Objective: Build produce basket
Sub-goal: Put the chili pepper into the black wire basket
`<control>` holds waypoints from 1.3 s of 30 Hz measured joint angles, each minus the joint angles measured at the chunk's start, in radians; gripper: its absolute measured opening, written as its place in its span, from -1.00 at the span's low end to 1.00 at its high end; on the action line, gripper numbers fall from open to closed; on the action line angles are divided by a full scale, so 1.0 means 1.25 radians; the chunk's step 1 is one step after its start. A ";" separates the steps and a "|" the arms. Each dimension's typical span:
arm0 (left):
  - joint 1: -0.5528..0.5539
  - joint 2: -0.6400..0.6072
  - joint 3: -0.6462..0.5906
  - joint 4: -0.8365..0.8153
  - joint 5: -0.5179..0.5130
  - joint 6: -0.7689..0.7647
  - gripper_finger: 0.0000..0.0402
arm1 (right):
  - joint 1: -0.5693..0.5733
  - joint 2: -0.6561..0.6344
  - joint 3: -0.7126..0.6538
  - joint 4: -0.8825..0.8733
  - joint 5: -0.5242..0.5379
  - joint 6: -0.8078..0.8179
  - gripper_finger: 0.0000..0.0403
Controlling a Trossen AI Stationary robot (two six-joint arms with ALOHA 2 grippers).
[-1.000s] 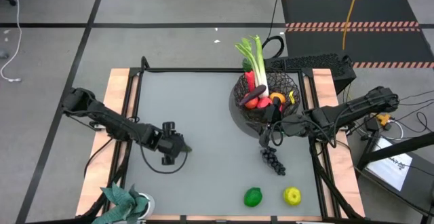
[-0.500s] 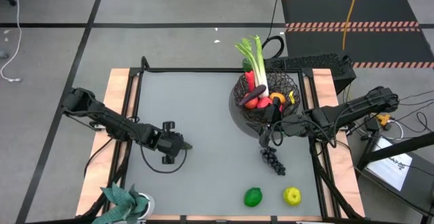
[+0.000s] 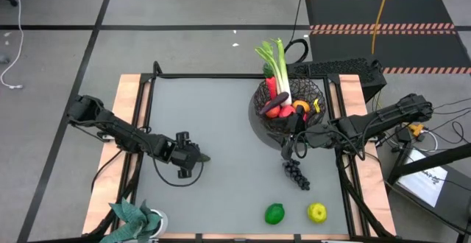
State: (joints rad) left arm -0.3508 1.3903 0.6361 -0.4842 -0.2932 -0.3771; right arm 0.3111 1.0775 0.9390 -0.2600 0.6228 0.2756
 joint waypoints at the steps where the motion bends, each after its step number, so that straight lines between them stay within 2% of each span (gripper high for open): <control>1: 0.000 0.000 0.000 0.000 0.000 0.001 0.22 | 0.000 0.000 0.000 0.000 0.000 0.000 0.26; 9: 0.001 0.000 0.000 -0.023 -0.026 -0.013 0.25 | 0.000 0.000 0.000 0.000 0.000 0.000 0.26; 21: 0.003 0.000 -0.028 -0.030 -0.002 -0.017 0.25 | 0.000 0.000 0.000 0.000 0.000 0.000 0.26; 26: 0.003 0.000 -0.038 -0.026 -0.002 0.026 0.23 | 0.000 0.000 0.000 0.000 0.000 0.000 0.26; 35: 0.004 0.000 -0.033 -0.003 0.000 0.076 -0.22 | 0.000 0.000 0.000 0.000 0.000 -0.002 0.26; 39: 0.003 -0.002 -0.021 0.036 0.027 0.102 -0.31 | 0.000 0.000 0.000 0.000 0.000 -0.002 0.26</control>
State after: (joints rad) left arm -0.3472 1.3884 0.6100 -0.4398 -0.2601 -0.2491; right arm 0.3112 1.0775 0.9390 -0.2604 0.6228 0.2725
